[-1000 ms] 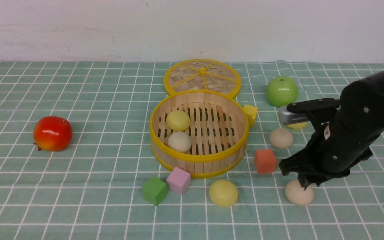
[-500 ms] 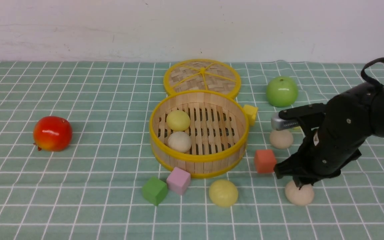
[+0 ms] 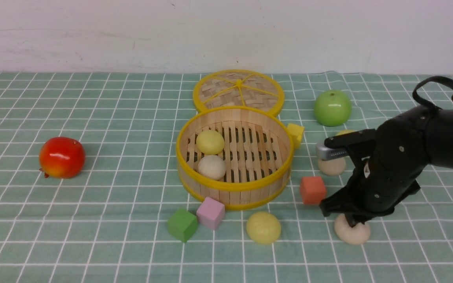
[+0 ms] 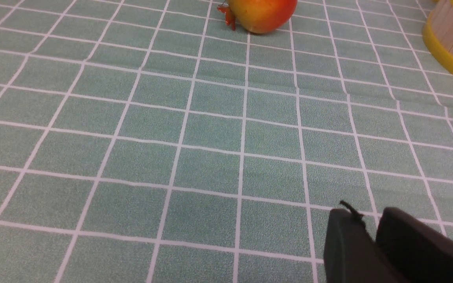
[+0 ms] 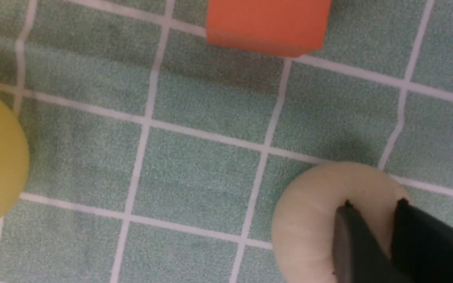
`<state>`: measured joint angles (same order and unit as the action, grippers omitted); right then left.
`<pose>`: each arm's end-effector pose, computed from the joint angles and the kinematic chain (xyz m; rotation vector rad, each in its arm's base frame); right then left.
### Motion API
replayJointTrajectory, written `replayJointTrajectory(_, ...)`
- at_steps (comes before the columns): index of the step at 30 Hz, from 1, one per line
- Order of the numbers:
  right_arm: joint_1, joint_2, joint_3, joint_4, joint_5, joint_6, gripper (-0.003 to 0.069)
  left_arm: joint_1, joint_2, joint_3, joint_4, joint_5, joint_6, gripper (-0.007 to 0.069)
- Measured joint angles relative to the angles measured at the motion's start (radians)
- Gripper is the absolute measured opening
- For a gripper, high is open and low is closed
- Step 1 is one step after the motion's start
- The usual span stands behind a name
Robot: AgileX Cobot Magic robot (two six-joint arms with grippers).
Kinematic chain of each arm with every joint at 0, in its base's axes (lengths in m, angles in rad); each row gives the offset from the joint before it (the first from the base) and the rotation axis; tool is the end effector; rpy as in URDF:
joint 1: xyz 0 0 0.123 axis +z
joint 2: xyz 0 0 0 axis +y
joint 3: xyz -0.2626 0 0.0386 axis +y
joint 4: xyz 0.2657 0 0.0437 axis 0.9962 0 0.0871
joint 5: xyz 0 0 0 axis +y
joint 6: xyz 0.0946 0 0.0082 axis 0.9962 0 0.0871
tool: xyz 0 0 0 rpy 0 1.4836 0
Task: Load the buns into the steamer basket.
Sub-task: Use the right arm to grab a steamed stuffed bun, then use the right arm to put the steamed stuffed bun into the steamer, then use the right arm to grab a steamed stuffed bun
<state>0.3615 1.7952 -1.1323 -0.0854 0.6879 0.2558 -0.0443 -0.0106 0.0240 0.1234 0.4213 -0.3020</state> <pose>0.3396 0.1229 0.1510 -0.2308 2.8199 0.0461 0.0926 0.0007 0.1668 -0.1727 1.9087 -0.1092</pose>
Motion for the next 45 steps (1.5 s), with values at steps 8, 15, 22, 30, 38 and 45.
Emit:
replayJointTrajectory(8,0.000,-0.039,-0.083,0.078,0.079,-0.045,0.0000,0.000,0.000,0.000,0.000,0.000,0.000,0.0118)
replayJointTrajectory(15,0.000,-0.045,-0.349,0.334,0.102,-0.218,0.0000,0.000,0.000,0.000,0.000,0.000,0.000,0.0120)
replayJointTrajectory(22,0.020,0.156,-0.534,0.607,0.066,-0.429,0.0001,0.000,0.000,0.000,0.000,0.000,0.000,0.0123)
replayJointTrajectory(30,0.040,0.340,-0.600,0.632,0.038,-0.455,0.0030,0.000,0.000,0.000,0.000,0.000,0.000,0.0131)
replayJointTrajectory(38,0.040,0.340,-0.605,0.635,0.039,-0.455,0.0316,0.000,0.000,0.000,0.000,0.000,0.000,0.0141)
replayJointTrajectory(45,0.040,0.190,-0.605,0.565,0.187,-0.440,0.0545,0.000,0.000,0.000,0.000,0.000,0.000,0.0147)
